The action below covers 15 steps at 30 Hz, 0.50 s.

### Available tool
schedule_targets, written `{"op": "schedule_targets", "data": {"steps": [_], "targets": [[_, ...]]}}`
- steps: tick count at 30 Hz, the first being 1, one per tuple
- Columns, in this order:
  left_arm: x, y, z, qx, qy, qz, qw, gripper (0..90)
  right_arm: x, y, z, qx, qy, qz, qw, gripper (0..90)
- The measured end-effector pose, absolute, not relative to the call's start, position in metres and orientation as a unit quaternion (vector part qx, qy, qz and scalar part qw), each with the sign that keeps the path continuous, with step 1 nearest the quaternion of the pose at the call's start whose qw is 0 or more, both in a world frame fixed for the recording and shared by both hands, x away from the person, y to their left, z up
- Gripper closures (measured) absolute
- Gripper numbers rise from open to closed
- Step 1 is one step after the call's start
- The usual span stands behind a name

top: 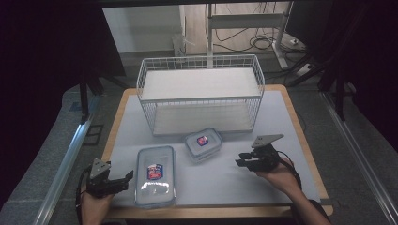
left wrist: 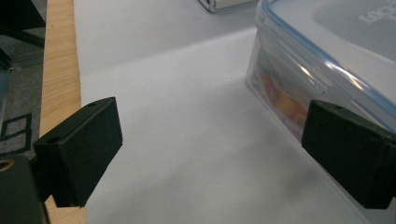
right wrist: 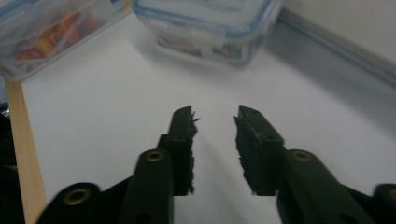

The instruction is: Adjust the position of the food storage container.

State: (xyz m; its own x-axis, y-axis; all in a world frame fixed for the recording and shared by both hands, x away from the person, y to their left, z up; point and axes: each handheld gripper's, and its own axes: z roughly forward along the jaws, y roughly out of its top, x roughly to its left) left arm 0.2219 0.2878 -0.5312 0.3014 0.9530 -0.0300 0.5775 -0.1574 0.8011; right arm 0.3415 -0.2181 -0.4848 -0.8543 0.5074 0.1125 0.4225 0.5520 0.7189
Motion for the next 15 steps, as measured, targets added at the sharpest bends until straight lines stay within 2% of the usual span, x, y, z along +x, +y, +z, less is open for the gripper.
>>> {"op": "schedule_targets", "data": {"steps": [3, 5, 7, 9, 11, 15], "targets": [[0.221, 0.289, -0.531, 0.714, 0.535, 0.255, 0.372, 5.2, 0.349, -0.201, -0.478, 0.247, 0.884, 0.392, 0.058, 83.7], [0.221, 0.289, -0.531, 0.712, 0.537, 0.257, 0.372, 5.2, 0.358, -0.182, -0.474, 0.230, 0.887, 0.397, 0.057, 89.0], [0.221, 0.290, -0.531, 0.711, 0.538, 0.256, 0.373, 5.2, 0.365, -0.165, -0.470, 0.221, 0.889, 0.398, 0.055, 89.7], [0.221, 0.291, -0.531, 0.711, 0.538, 0.256, 0.374, 5.3, 0.381, -0.130, -0.466, 0.205, 0.893, 0.398, 0.051, 89.8], [0.221, 0.291, -0.531, 0.712, 0.538, 0.255, 0.373, 5.3, 0.384, -0.122, -0.465, 0.204, 0.893, 0.397, 0.050, 89.8], [0.222, 0.290, -0.532, 0.715, 0.536, 0.253, 0.371, 5.4, 0.401, -0.077, -0.464, 0.187, 0.897, 0.398, 0.049, 89.8]]}}
